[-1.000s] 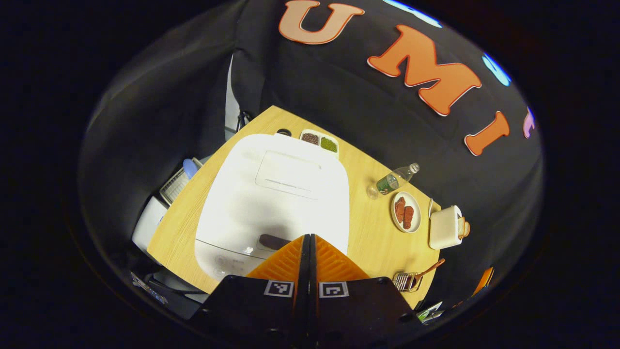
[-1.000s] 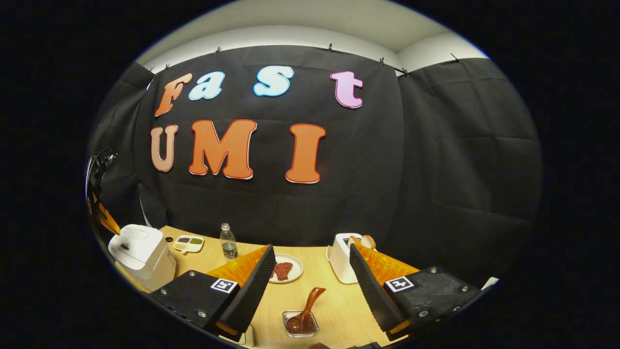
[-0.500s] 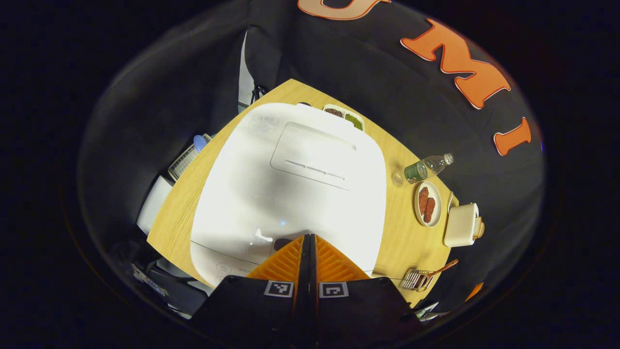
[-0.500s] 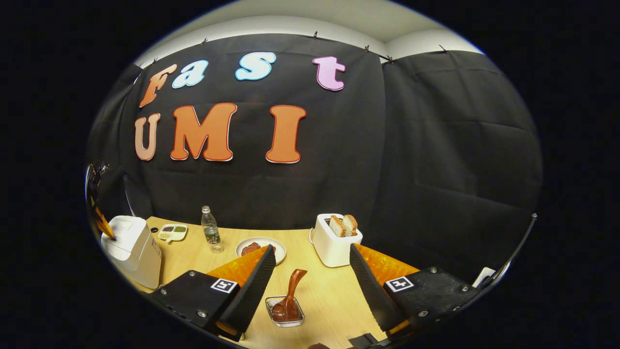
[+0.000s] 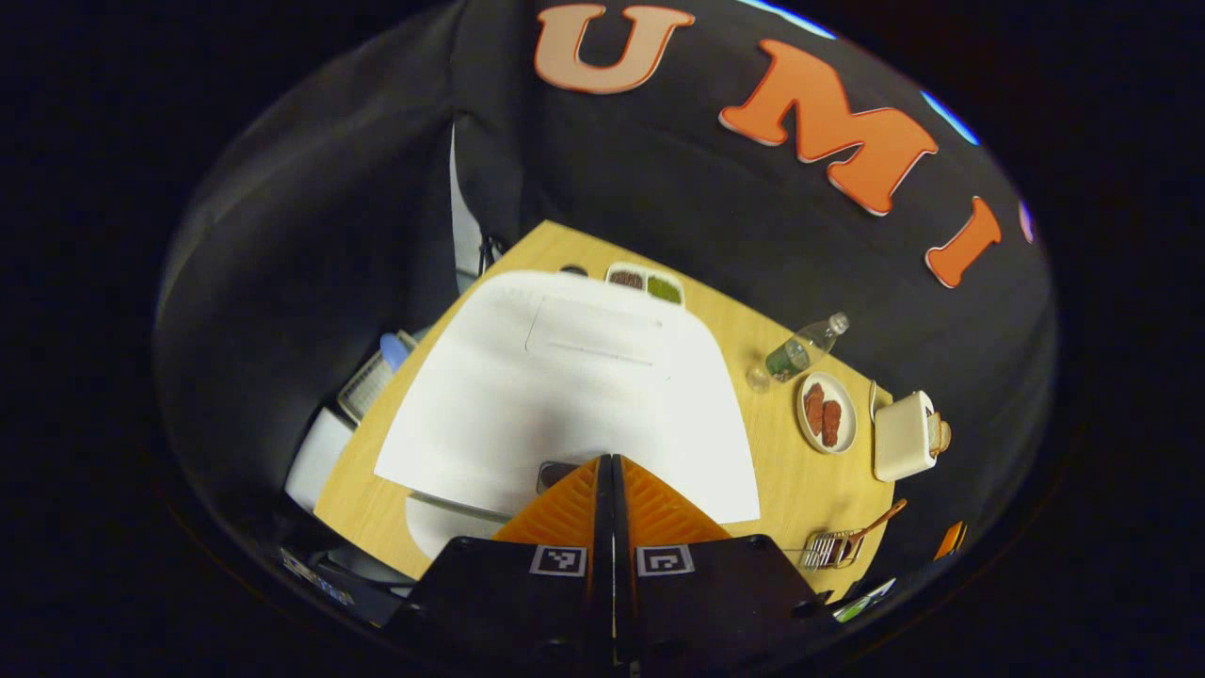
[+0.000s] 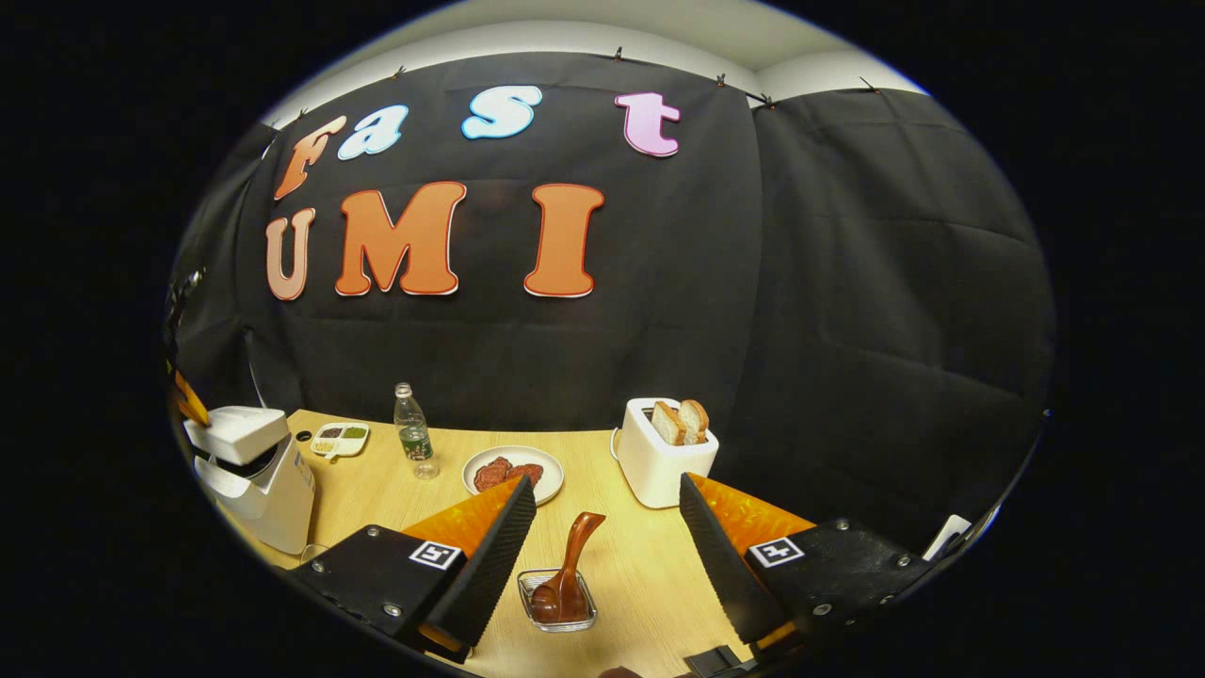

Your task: Close the left gripper, press the button to open the rice cooker; take a wooden spoon from the chopstick holder with the right hand, scoop a spoonful of rice and pour it into the rice cooker, then put the wooden spoon back into the chopstick holder.

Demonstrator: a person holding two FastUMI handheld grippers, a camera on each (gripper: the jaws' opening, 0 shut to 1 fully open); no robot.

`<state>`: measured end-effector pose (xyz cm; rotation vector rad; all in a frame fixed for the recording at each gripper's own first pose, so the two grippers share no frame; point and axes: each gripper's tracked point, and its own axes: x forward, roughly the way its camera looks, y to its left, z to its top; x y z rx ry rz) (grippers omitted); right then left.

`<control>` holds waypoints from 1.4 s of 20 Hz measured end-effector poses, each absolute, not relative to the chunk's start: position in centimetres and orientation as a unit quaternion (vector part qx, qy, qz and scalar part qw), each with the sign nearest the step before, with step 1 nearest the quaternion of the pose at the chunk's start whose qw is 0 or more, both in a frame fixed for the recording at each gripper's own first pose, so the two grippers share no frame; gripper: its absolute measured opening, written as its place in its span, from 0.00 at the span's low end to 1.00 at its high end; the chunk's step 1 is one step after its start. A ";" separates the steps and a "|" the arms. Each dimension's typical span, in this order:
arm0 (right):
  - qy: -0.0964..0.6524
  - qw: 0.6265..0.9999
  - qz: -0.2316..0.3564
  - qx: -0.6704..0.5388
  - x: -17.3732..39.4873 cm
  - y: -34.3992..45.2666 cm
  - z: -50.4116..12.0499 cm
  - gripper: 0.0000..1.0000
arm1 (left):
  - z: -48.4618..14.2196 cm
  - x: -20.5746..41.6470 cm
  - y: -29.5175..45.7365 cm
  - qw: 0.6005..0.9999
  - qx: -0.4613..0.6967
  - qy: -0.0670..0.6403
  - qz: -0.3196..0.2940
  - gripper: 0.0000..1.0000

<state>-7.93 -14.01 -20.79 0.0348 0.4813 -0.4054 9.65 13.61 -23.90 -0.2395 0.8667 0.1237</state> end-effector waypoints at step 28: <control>0.487 0.844 -0.089 0.207 -2.8 -13.3 -41.3 0.55 | -14.4 -2.9 10.1 0.964 -0.014 0.195 0.177 0.57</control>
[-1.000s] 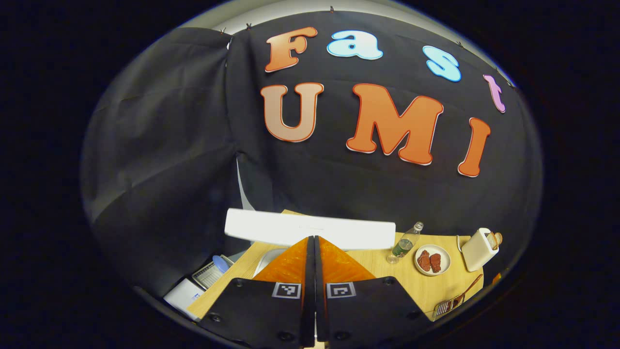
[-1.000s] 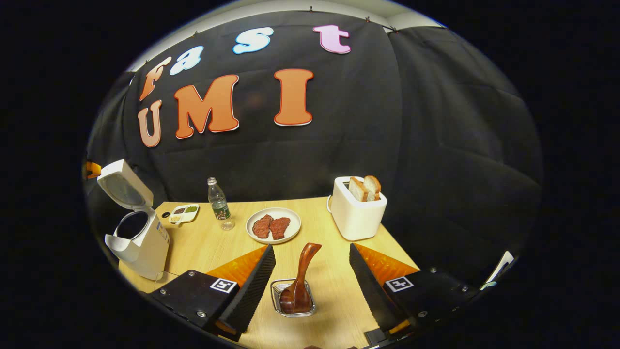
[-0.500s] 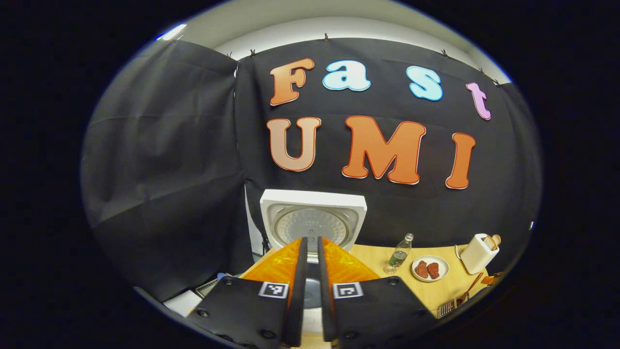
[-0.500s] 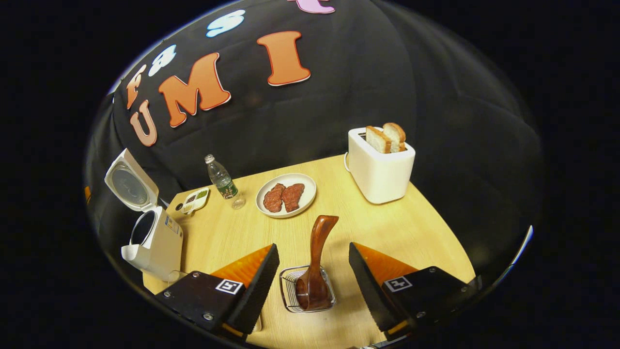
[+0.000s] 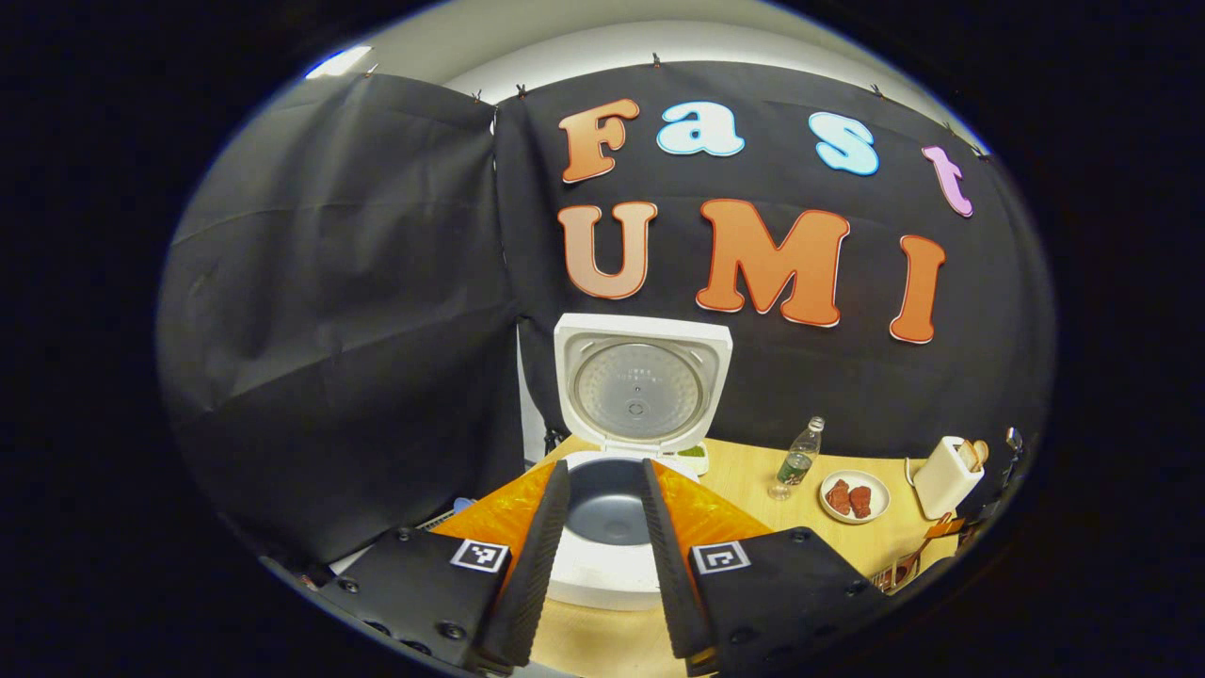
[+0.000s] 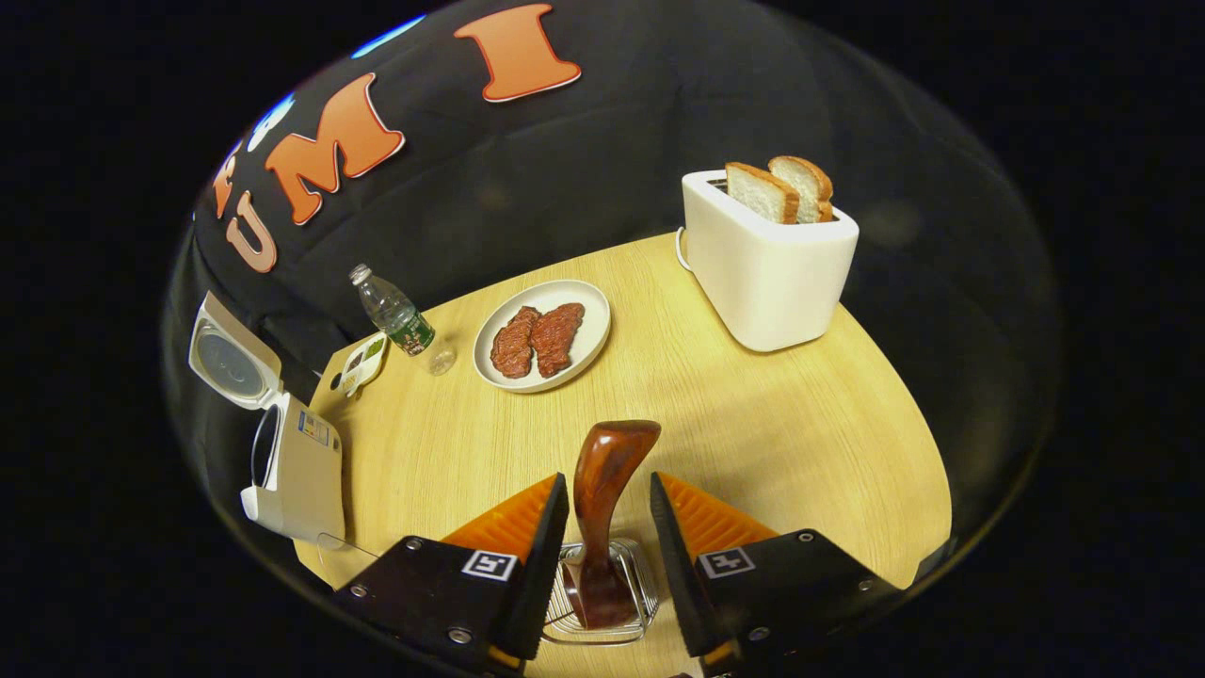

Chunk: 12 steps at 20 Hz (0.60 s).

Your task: Close the left gripper, press the button to open the rice cooker; take a wooden spoon from the chopstick holder with the right hand, scoop a spoonful of rice and pour it into the rice cooker, then put the wooden spoon back into the chopstick holder.

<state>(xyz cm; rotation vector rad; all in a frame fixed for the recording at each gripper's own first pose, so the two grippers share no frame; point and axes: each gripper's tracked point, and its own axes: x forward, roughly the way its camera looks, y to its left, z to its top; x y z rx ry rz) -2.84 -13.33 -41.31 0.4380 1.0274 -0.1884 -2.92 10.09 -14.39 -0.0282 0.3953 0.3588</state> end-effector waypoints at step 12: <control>0.452 0.847 -0.075 0.271 -4.6 -12.9 -39.5 0.20 | -16.5 -2.4 3.4 0.964 -0.025 0.218 0.152 0.57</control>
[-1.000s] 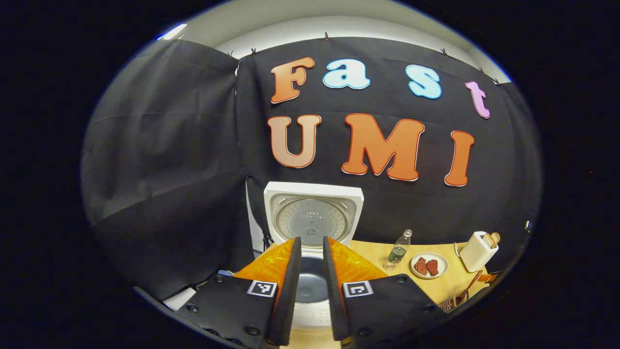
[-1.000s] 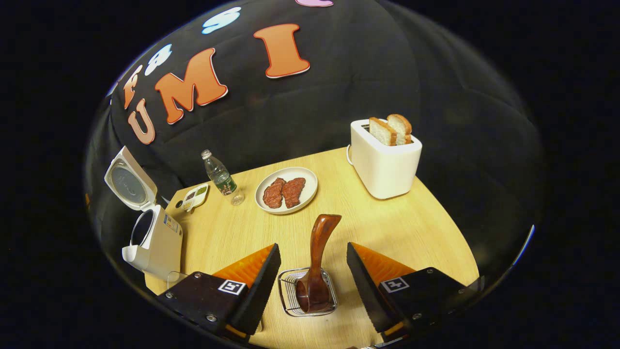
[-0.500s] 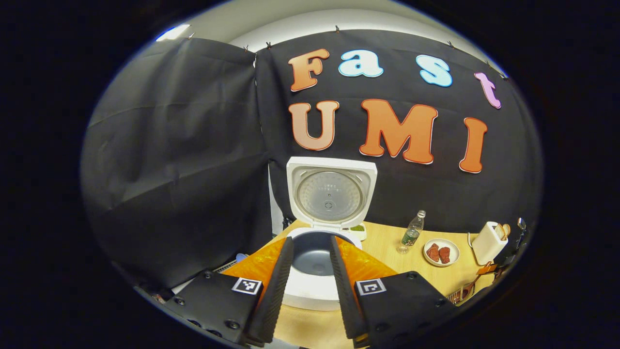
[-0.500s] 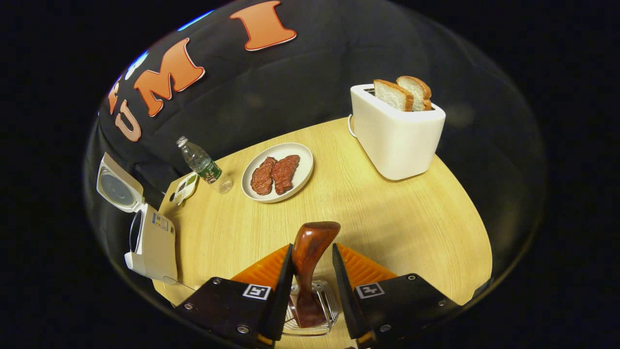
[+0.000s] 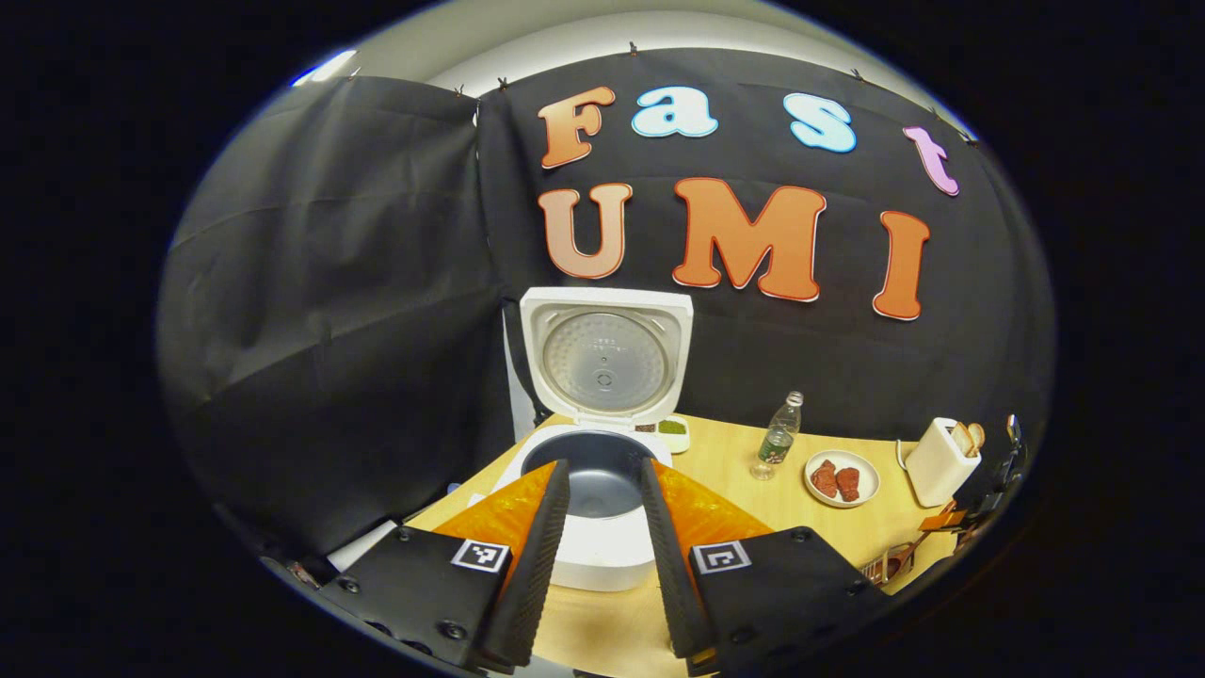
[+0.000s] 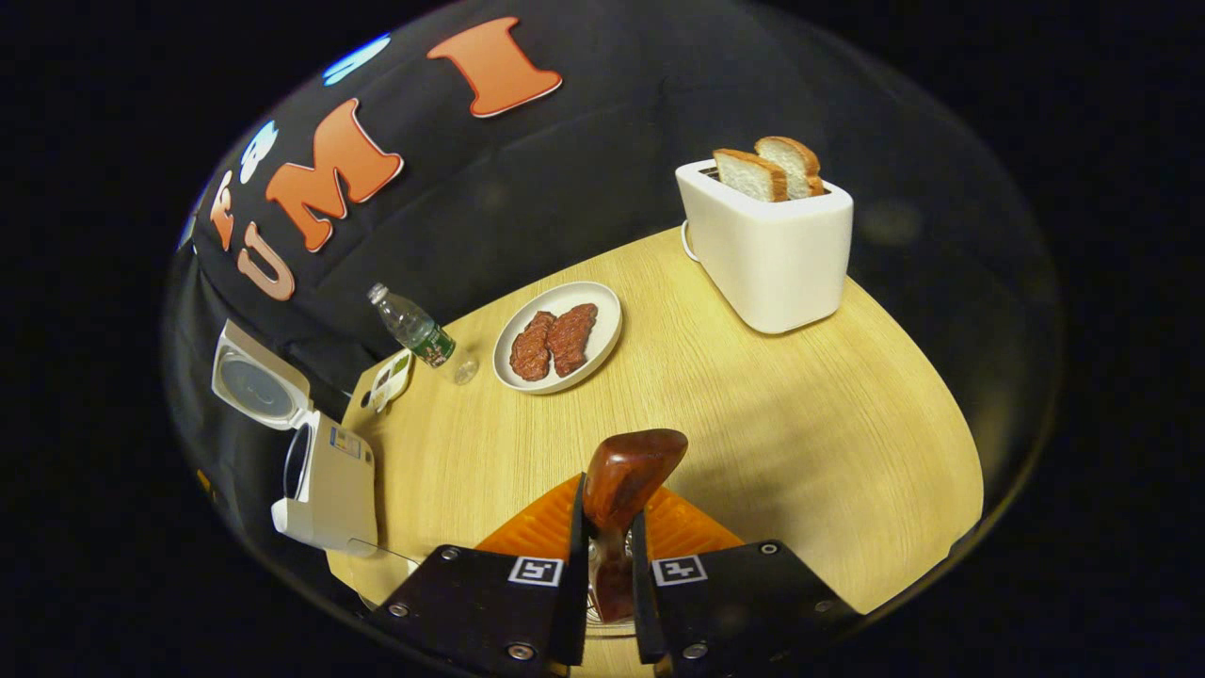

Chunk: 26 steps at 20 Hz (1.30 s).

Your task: Close the left gripper, press the button to open the rice cooker; take a wooden spoon from the chopstick holder with the right hand, scoop a spoonful of rice and pour it into the rice cooker, then put the wooden spoon back into the chopstick holder.

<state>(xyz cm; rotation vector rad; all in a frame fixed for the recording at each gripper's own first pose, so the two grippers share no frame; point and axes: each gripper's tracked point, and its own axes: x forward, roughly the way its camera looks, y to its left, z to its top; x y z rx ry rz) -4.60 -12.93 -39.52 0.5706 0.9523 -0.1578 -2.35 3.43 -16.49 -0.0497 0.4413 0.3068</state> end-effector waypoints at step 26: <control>0.295 0.902 -0.045 0.313 -5.7 -0.2 -23.1 0.08 | -14.1 -3.1 11.1 0.977 0.060 0.142 0.146 0.99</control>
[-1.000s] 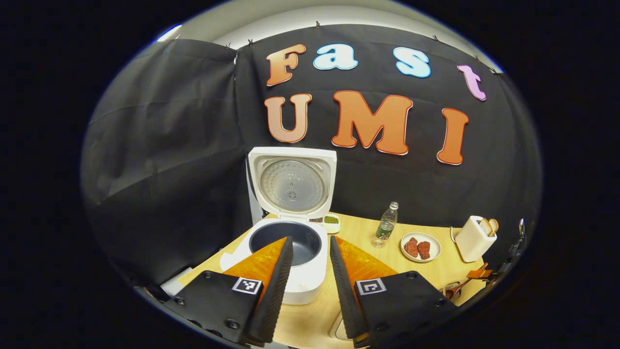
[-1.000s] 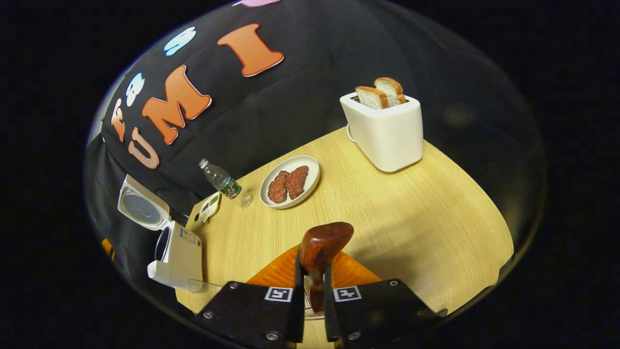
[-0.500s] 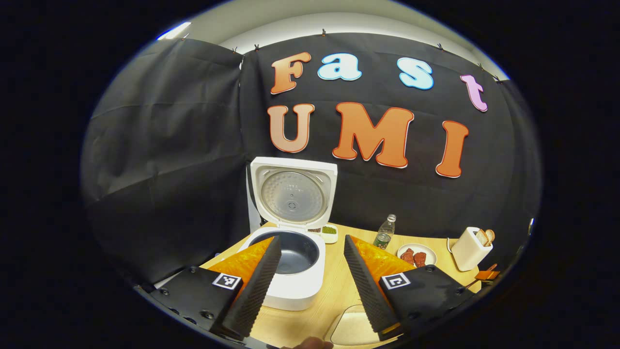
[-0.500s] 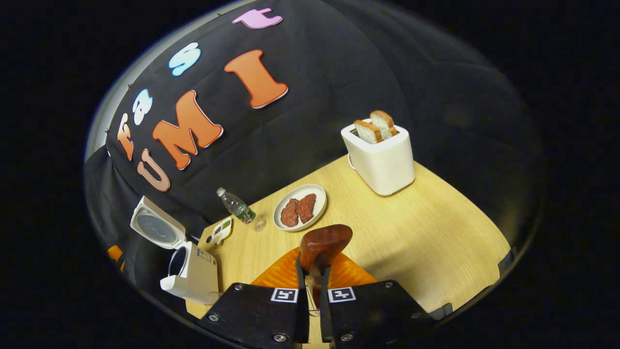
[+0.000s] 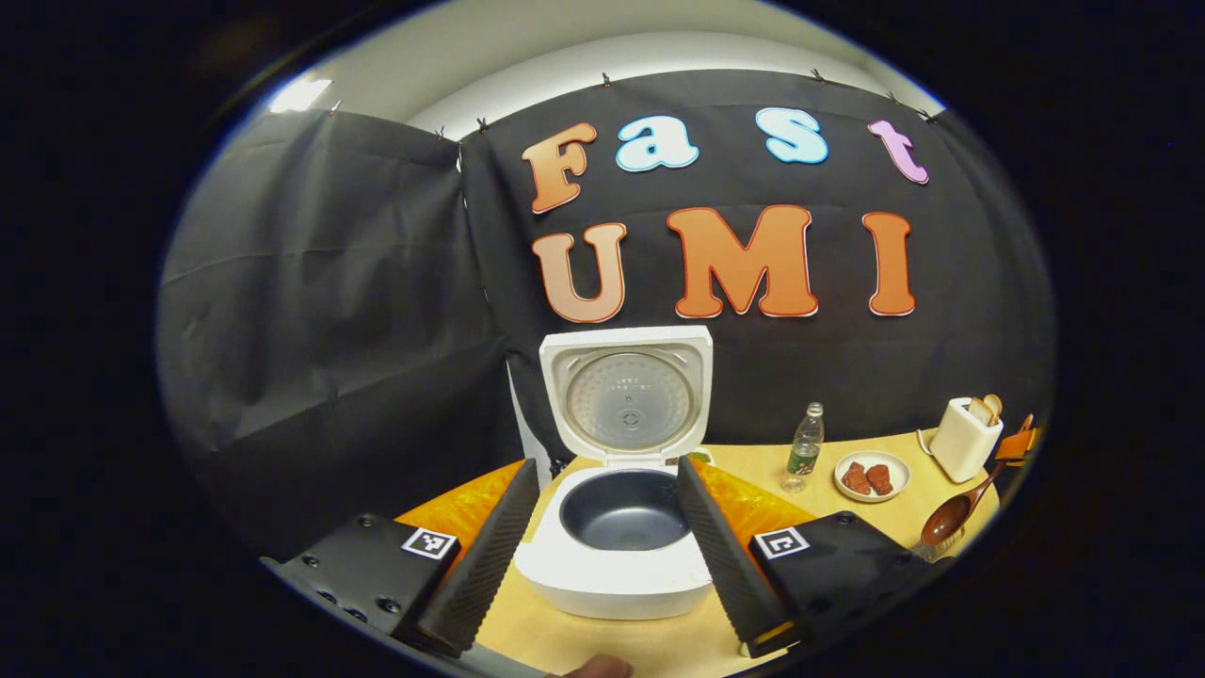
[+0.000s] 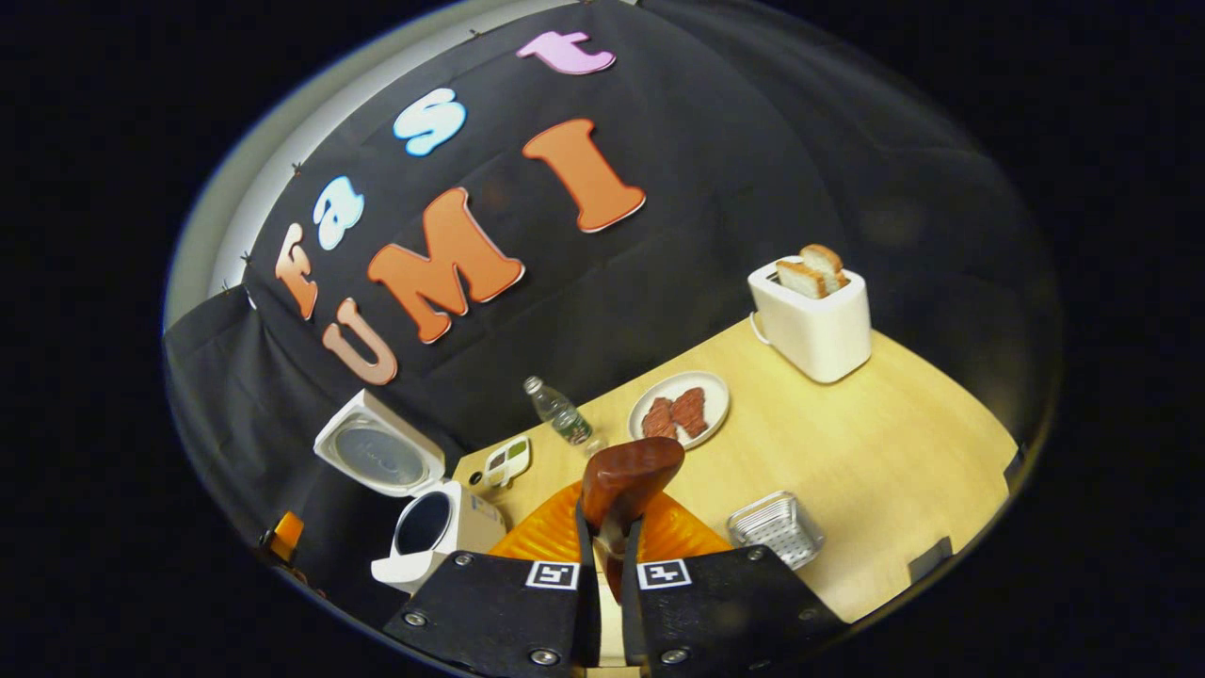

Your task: Close the left gripper, press the button to open the rice cooker; take a wooden spoon from the chopstick holder with the right hand, scoop a spoonful of rice and pour it into the rice cooker, then put the wooden spoon back into the chopstick holder.

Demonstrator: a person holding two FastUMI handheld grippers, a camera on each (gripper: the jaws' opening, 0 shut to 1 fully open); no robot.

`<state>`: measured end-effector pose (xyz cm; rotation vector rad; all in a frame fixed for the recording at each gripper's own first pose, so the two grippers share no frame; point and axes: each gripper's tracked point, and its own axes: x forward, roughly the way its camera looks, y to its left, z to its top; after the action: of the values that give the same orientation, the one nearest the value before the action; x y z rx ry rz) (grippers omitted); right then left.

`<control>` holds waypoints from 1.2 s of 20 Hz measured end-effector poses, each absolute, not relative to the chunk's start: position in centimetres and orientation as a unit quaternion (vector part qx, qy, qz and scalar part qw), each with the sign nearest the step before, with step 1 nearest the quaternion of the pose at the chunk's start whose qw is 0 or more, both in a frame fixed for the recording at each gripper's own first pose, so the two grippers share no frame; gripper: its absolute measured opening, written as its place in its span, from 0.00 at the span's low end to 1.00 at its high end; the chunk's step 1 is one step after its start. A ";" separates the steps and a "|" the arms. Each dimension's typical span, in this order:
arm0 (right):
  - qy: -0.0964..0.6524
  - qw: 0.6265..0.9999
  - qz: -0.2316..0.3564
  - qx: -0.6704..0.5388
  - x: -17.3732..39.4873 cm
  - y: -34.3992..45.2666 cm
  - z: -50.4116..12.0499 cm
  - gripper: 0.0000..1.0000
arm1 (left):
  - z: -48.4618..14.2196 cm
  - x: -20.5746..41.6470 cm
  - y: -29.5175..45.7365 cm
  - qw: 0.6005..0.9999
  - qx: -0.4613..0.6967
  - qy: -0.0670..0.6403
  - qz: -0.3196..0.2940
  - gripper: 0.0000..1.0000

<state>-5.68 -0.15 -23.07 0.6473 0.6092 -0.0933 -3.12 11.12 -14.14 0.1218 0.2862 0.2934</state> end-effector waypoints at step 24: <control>0.291 0.954 0.019 -0.067 -8.6 11.8 -32.2 0.07 | -19.0 -3.0 17.4 0.965 0.058 0.204 0.154 0.99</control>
<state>-8.57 11.82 -32.18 -0.1367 0.5905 0.0392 -2.96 17.42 -18.96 0.1166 0.4120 0.3125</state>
